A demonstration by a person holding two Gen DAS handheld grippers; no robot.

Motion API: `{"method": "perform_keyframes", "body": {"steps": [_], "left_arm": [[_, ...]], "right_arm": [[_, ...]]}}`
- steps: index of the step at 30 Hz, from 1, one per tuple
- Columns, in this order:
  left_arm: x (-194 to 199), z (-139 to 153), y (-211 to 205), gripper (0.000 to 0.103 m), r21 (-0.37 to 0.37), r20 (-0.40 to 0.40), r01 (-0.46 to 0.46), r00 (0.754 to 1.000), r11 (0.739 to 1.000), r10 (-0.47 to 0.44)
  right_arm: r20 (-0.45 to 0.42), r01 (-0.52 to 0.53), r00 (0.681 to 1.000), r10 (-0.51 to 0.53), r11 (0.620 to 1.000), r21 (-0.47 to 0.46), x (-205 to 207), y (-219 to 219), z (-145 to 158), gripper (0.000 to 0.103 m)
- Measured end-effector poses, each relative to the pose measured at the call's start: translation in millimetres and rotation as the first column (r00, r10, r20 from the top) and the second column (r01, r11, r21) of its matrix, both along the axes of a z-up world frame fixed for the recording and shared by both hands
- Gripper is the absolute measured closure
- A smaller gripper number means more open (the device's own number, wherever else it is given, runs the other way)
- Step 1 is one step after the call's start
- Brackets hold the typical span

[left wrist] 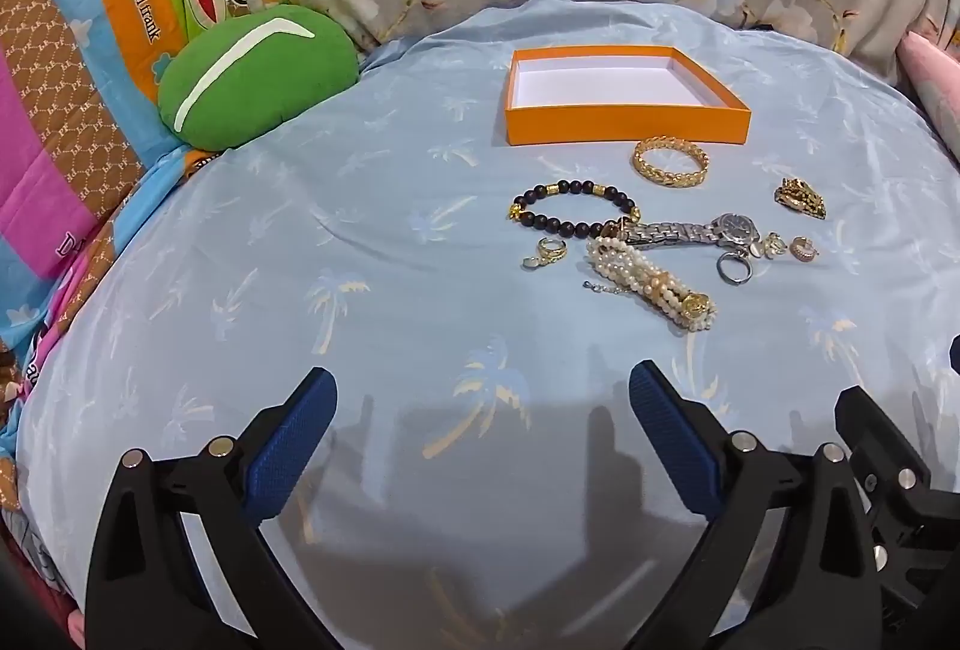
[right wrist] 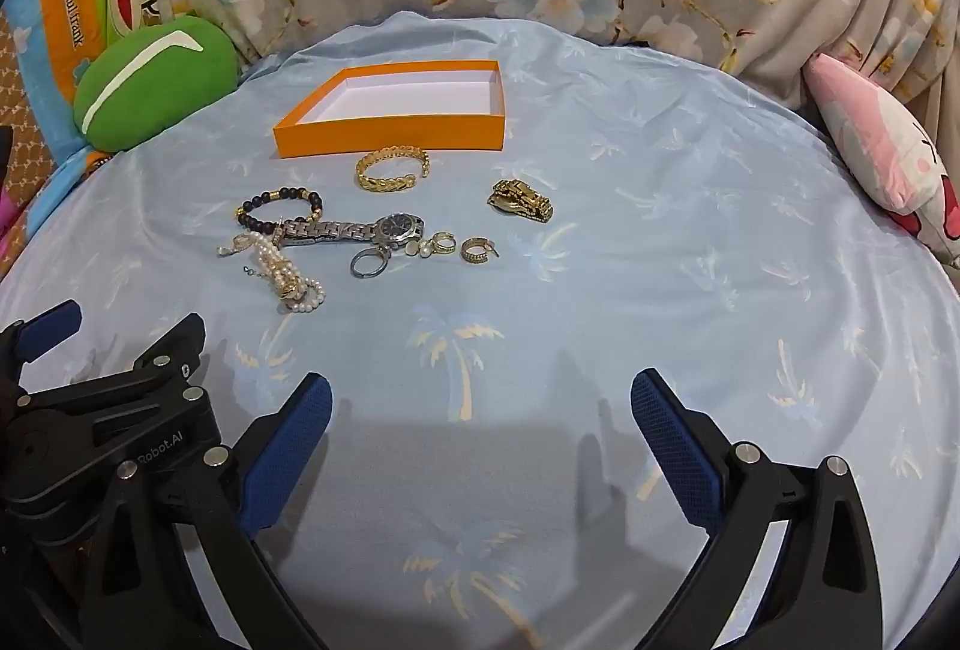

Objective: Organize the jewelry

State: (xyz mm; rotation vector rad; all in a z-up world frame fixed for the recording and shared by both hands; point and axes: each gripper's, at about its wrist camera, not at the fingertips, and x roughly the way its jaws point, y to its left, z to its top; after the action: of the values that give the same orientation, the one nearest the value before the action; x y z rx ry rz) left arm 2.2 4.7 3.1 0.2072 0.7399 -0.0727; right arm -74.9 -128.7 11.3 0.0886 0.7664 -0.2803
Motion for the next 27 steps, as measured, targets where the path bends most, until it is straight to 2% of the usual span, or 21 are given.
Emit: {"method": "perform_keyframes", "body": {"steps": [27], "left_arm": [[-3.5,0.6,-4.7,0.008,-0.003,0.004,0.004,1.0,1.0,-0.004]], "right_arm": [[0.003,-0.001,1.0,0.001,1.0,0.0,-0.9,-2.3,1.2,0.005]]}}
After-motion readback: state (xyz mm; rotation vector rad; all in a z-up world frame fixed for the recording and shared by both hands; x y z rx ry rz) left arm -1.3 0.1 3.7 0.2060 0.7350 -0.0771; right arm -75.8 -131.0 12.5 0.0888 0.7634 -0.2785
